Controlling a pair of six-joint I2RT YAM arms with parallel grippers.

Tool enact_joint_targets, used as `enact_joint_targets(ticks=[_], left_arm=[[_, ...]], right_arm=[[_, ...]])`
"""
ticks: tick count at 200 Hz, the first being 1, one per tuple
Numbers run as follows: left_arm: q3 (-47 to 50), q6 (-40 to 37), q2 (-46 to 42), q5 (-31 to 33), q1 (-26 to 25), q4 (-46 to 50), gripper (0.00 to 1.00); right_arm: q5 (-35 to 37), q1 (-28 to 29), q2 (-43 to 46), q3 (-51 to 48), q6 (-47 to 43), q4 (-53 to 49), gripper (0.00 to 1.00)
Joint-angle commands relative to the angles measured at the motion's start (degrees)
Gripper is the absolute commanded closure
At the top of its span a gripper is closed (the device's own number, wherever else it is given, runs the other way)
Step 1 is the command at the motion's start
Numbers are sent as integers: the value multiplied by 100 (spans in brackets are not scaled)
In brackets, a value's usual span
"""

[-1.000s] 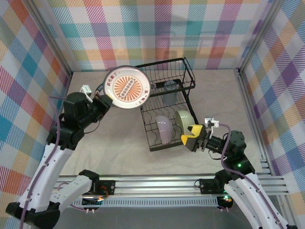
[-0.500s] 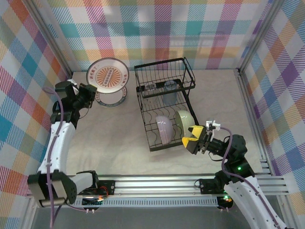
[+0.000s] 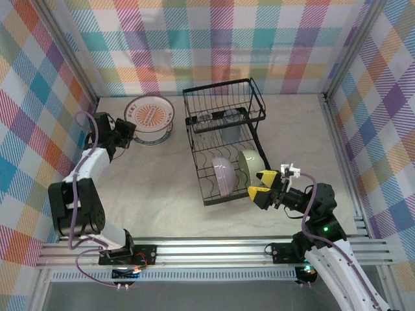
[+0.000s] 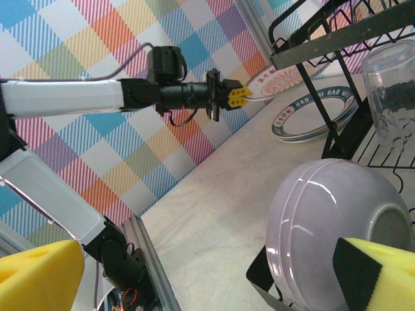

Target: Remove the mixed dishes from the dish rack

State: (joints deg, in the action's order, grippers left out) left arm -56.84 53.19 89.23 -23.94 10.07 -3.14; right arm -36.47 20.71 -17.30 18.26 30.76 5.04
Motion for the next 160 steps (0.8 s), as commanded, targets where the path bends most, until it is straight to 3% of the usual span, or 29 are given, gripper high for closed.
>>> enact_joint_targets(ticks=[1,74,160], left_arm=[[47,-51,257,-166,100,-968,100],[-81,-107,1121,-69,153,-1351,100],[-275,-184,1551,-72,241,-1374,100]], right_arm=[[-43,57,61,-94,-88,298,1],[-27,151,-237,-72,-138,357,1],[105,346,-423,-49,-290,338,1]])
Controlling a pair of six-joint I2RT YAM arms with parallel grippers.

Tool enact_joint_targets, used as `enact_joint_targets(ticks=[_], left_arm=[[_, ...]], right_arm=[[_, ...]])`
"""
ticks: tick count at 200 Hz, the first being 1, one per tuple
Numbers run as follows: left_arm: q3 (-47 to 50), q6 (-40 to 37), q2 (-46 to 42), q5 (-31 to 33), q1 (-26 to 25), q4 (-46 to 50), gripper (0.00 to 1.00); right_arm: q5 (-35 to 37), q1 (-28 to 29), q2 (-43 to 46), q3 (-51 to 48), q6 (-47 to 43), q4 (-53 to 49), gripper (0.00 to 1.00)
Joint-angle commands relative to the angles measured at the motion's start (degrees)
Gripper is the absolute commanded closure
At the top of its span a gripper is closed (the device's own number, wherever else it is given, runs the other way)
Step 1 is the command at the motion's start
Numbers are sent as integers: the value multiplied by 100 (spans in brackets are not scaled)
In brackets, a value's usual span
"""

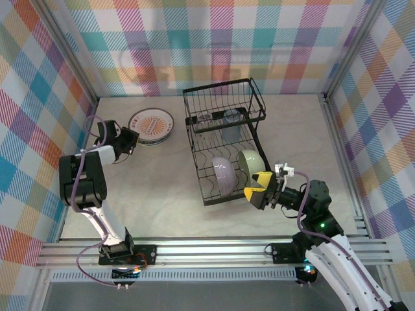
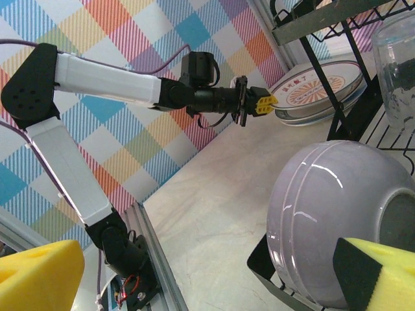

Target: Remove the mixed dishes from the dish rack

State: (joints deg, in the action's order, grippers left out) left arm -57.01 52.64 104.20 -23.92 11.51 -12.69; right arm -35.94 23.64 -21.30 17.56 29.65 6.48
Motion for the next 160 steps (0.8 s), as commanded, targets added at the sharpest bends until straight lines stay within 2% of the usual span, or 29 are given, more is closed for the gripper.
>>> enact_joint_targets(ticks=[1,61,90,140,160], left_arm=[[-262,-130,59,-72,97,-419,100],[-415,-175,224,-59,115,-323,100],[-468,-175,289,-76,114,-289,92],[-538,-208,340,-85,115,-200,88],[-541,-224,325,-69,115,-170,83]], right_arm=[[57,58,-23,20,-179,195,1],[132,132,-50,28,-247,171,1],[180,150,-59,41,-276,139,1],[224,185,-66,47,-311,115,1],[236,194,-67,46,-323,103,1]])
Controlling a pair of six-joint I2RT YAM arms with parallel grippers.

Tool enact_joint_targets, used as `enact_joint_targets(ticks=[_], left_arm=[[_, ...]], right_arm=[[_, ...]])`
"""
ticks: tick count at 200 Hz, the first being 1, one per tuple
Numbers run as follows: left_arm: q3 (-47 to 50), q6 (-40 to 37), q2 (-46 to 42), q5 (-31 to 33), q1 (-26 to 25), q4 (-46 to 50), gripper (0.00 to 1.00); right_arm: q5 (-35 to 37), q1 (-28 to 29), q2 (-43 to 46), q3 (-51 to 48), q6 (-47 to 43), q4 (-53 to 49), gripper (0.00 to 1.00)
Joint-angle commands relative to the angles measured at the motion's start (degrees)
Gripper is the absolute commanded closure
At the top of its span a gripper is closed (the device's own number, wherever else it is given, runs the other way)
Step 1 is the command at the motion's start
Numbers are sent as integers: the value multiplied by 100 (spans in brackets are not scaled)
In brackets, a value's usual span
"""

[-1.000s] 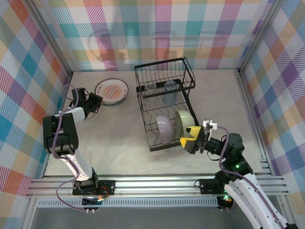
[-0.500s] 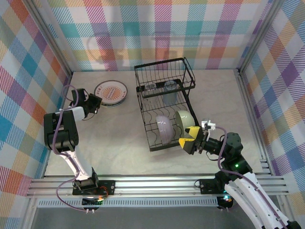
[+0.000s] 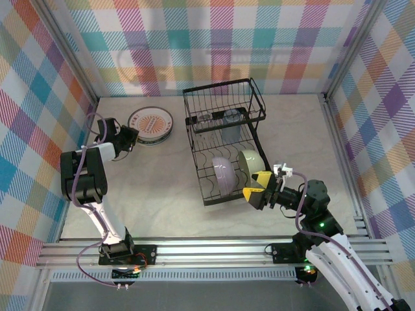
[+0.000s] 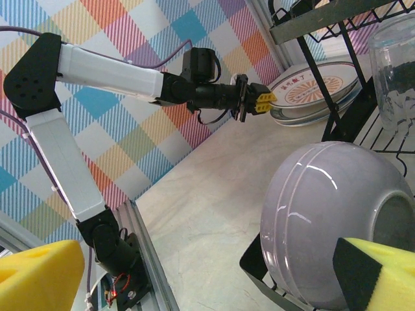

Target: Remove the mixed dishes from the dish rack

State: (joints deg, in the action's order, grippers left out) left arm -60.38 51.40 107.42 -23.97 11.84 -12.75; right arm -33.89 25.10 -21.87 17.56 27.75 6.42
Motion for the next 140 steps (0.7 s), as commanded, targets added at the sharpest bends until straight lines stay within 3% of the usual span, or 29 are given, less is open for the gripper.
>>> enact_joint_targets(ticks=[1,89,140], left_arm=[[-203,-97,1,-64,82,-165,83],[-200,-305,-137,-91,75,88,52],[-619,-812,-260,-40,82,1045,22]], right_arm=[[31,47,-6,50,-131,112,1],[102,90,7,65,-184,31,1],[124,112,56,87,-200,-20,1]])
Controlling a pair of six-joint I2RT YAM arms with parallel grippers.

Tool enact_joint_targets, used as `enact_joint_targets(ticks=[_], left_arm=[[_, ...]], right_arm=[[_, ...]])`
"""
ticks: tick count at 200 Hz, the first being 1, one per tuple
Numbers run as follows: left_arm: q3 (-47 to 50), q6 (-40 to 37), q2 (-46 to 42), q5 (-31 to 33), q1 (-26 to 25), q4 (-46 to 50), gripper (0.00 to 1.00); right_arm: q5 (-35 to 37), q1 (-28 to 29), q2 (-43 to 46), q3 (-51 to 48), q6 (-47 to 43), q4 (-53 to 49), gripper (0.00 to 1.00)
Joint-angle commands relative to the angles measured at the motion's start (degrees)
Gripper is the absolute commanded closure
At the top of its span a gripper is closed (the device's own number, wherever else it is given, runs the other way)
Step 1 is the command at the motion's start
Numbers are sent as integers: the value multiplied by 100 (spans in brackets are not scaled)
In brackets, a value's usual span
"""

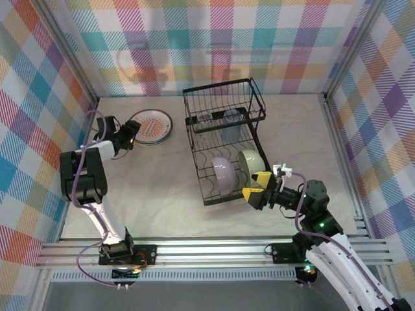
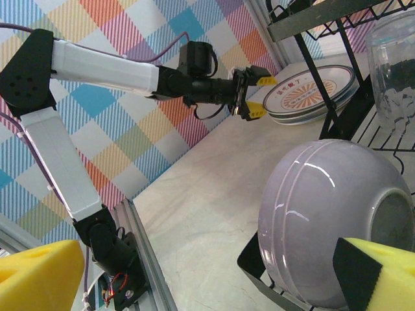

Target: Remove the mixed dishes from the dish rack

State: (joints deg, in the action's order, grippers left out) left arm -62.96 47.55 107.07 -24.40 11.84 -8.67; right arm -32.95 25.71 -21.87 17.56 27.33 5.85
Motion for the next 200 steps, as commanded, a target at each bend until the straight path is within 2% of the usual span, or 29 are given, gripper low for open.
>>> enact_joint_targets(ticks=[1,34,92,170,200], left_arm=[[-372,-442,-228,5,82,668,21],[-698,-762,-187,121,77,1430,0],[-966,-960,-139,286,56,1997,0],[-1085,-801,-88,164,-47,1878,0],[-1018,-940,-658,788,-133,2570,0]], right_arm=[[28,49,58,84,-158,43,1],[43,65,58,90,-171,24,1],[56,83,34,81,-175,37,1],[179,109,-10,72,-225,8,1],[387,116,-2,112,-224,-122,1]])
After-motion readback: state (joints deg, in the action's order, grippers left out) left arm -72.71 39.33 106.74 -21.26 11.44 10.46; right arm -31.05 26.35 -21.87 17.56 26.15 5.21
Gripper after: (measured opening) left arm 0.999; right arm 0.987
